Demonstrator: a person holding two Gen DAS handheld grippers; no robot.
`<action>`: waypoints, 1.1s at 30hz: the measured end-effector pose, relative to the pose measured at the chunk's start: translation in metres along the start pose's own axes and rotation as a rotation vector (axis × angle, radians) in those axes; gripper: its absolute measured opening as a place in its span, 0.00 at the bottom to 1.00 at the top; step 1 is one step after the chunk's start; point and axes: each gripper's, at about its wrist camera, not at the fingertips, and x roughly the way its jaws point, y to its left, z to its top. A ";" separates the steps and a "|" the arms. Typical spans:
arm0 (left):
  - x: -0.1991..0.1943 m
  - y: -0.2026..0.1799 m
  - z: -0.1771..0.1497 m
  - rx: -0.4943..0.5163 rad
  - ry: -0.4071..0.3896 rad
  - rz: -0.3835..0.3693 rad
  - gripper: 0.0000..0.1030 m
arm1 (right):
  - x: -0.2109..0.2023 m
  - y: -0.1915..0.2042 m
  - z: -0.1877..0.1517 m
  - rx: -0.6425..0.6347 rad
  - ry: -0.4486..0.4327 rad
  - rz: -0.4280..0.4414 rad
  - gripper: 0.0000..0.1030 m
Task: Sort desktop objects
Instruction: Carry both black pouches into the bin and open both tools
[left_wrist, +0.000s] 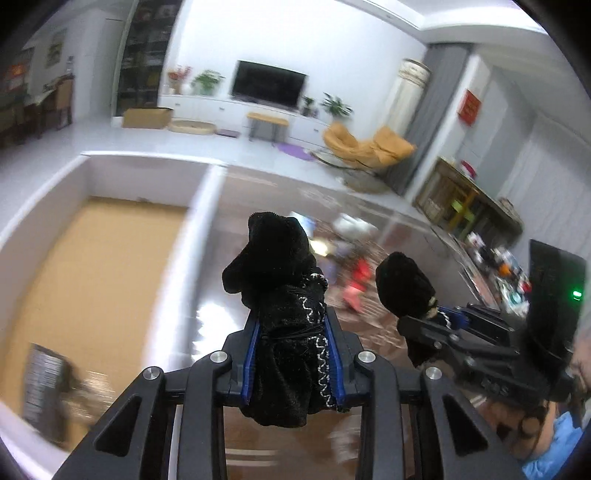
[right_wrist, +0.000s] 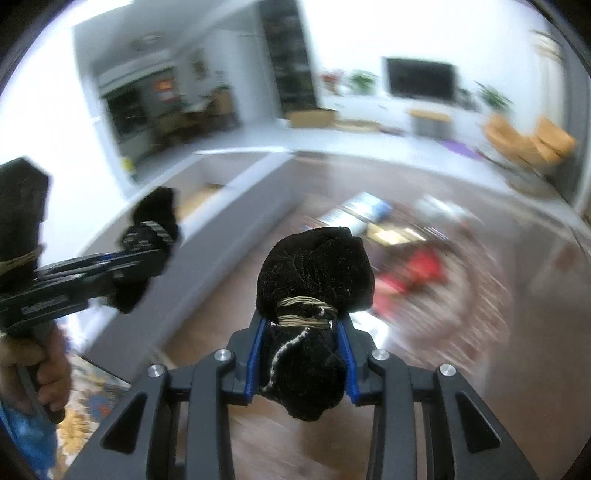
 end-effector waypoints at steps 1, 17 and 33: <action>-0.008 0.018 0.006 -0.002 -0.008 0.042 0.30 | 0.006 0.023 0.014 -0.030 -0.009 0.040 0.35; 0.046 0.225 0.014 -0.207 0.307 0.397 0.44 | 0.194 0.207 0.087 -0.237 0.228 0.201 0.67; -0.010 0.197 0.008 -0.148 0.052 0.660 0.98 | 0.053 0.106 0.025 -0.197 -0.080 0.021 1.00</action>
